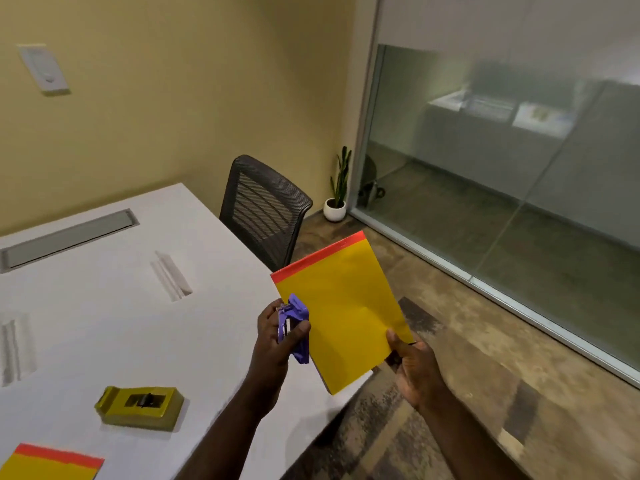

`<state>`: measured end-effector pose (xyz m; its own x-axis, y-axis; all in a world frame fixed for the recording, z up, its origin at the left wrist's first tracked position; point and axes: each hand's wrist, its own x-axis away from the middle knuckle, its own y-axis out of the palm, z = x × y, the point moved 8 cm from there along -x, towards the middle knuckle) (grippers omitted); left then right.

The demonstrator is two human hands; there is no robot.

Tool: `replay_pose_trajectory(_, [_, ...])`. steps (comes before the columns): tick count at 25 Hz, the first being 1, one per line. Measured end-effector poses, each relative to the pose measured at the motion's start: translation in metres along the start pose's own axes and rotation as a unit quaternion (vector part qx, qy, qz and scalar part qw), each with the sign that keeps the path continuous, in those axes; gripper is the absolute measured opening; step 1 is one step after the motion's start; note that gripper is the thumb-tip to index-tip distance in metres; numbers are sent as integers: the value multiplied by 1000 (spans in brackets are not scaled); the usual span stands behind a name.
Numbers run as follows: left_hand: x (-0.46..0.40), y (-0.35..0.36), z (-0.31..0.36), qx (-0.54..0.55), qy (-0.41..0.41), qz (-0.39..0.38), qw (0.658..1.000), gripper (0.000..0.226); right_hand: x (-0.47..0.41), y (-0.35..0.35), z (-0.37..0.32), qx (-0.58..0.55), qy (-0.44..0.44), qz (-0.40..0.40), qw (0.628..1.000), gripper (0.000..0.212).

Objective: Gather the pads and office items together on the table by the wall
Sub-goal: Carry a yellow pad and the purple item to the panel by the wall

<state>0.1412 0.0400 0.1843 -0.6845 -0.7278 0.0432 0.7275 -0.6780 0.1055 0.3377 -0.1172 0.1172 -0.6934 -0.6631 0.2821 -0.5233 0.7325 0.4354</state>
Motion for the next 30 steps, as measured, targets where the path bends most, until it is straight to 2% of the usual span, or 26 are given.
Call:
replay_pose_trajectory(3, [-22,39,1,-4,10,-19,1000,68,-1,-34,-21,-14,-24,34,999,93])
replay_pose_trajectory(5, [-36,75,0,25,1,-40,999,60,-3,-61,-34,-23,-34,46,998,92])
replay_pose_trajectory(9, [-64,145,-3,59,-9,-68,996,43,-11,-115,-66,-34,-56,67,996,80])
replay_pose_trajectory(12, [-86,191,-4,57,9,-35,998,47,-25,-160,-93,-5,-64,84,994,39])
replay_pose_trajectory(14, [-99,224,-3,52,25,-18,998,42,-39,-192,-113,69,-80,104,989,24])
replay_pose_trajectory(16, [-112,252,-4,54,26,-12,998,41,-52,-217,-132,137,-96,100,981,23])
replay_pose_trajectory(18, [-124,277,-7,47,21,-16,999,43,-65,-238,-152,194,-112,94,970,30])
replay_pose_trajectory(21, [-135,306,-14,40,7,-23,999,60,-85,-254,-181,235,-122,64,962,45])
replay_pose_trajectory(22, [-139,314,-17,38,1,-25,999,60,-94,-255,-188,233,-113,40,965,45])
replay_pose_trajectory(26, [-161,343,-31,31,-28,-48,998,25,-128,-265,-196,215,-78,4,973,22])
replay_pose_trajectory(30, [-197,353,-45,37,-49,-49,997,23,-169,-289,-191,177,-45,36,983,21])
